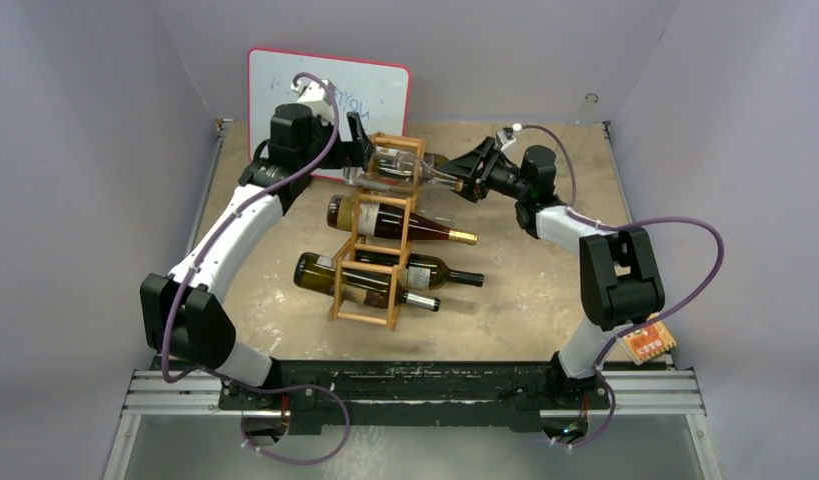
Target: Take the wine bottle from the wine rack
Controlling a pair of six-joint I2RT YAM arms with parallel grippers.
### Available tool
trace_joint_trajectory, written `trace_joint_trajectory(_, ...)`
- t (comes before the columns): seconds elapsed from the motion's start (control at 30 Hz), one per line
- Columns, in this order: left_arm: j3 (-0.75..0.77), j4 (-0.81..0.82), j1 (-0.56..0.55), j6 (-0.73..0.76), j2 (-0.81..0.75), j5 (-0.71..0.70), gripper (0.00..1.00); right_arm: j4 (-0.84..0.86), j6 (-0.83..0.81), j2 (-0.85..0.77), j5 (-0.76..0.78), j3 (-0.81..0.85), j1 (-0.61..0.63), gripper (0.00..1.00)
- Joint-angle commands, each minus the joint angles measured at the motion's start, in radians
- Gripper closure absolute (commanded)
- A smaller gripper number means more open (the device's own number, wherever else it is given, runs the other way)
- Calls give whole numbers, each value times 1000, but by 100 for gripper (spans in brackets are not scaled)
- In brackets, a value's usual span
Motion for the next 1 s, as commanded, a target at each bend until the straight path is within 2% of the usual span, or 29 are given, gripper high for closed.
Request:
trace_joint_trajectory(0.0, -22, 53, -1, 85, -80, -14, 0, -52, -68, -22, 84, 62, -2, 22)
trace_joint_trajectory(0.17, -86, 64, 0, 140, -157, -83, 0, -144, -86, -98, 163, 36, -1, 1)
trace_joint_trajectory(0.2, -111, 89, 1, 141, -181, -95, 0, -160, -85, -113, 177, 28, -1, 0)
trace_joint_trajectory(0.43, -248, 156, 9, 166, -366, -218, 0, -372, -97, -262, 328, 20, 9, 0)
trace_joint_trajectory(0.6, -342, 222, 9, 157, -499, -316, 0, -472, 65, -388, 568, -47, 70, 0)
trace_joint_trajectory(0.67, -371, 236, 7, 156, -535, -326, 0, -591, 103, -397, 669, -6, 97, 0)
trace_joint_trajectory(0.77, -394, 254, -8, 164, -558, -358, 0, -733, 154, -388, 786, 53, 135, 0)
trace_joint_trajectory(0.97, -396, 254, -35, 168, -548, -369, 0, -776, 292, -395, 925, 41, 201, 0)
